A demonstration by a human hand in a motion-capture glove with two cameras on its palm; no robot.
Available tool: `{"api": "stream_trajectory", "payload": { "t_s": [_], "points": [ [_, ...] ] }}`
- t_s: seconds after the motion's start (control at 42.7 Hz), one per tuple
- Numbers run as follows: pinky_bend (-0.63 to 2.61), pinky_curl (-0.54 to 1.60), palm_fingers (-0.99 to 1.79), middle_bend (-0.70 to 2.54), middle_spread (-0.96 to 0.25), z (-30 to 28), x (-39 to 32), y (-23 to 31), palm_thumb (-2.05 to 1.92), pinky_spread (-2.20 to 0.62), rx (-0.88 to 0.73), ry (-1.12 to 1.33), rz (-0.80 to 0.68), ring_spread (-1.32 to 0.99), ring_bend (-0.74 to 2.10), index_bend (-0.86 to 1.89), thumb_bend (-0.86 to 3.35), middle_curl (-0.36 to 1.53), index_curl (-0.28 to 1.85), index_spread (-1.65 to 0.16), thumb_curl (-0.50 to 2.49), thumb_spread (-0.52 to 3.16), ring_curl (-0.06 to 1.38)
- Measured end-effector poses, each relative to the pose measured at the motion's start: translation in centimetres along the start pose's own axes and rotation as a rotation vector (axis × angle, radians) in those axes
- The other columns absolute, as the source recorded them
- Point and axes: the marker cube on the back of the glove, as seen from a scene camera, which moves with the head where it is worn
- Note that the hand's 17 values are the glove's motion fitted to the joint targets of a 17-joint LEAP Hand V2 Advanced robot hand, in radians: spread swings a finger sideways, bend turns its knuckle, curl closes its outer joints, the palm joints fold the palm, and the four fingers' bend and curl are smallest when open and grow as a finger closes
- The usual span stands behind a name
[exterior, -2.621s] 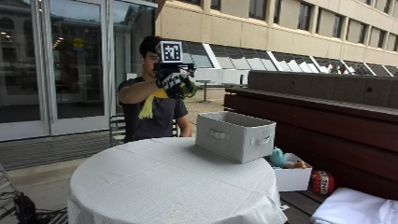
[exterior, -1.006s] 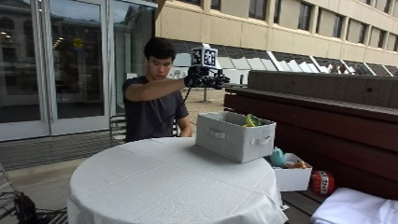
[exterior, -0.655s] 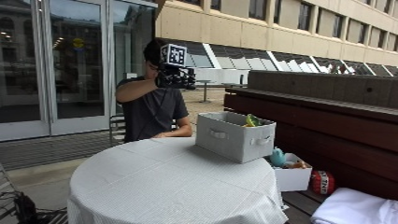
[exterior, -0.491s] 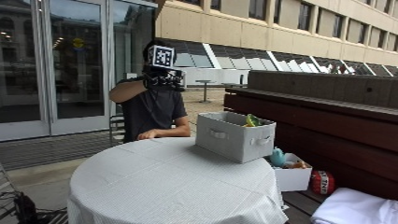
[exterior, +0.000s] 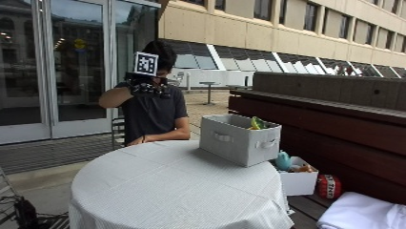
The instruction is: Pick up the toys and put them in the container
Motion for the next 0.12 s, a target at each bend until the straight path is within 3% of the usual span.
{"api": "stream_trajectory", "payload": {
  "t_s": [0.117],
  "points": [
    [0.64,0.27,-0.13,0.16,-0.07,0.51,1.2,-0.13,-0.19,-0.12,0.046,-0.007,-0.143,-0.24,0.18,0.14,-0.13,0.39,0.25,-0.26,0.12,0.9,0.24]
  ]
}}
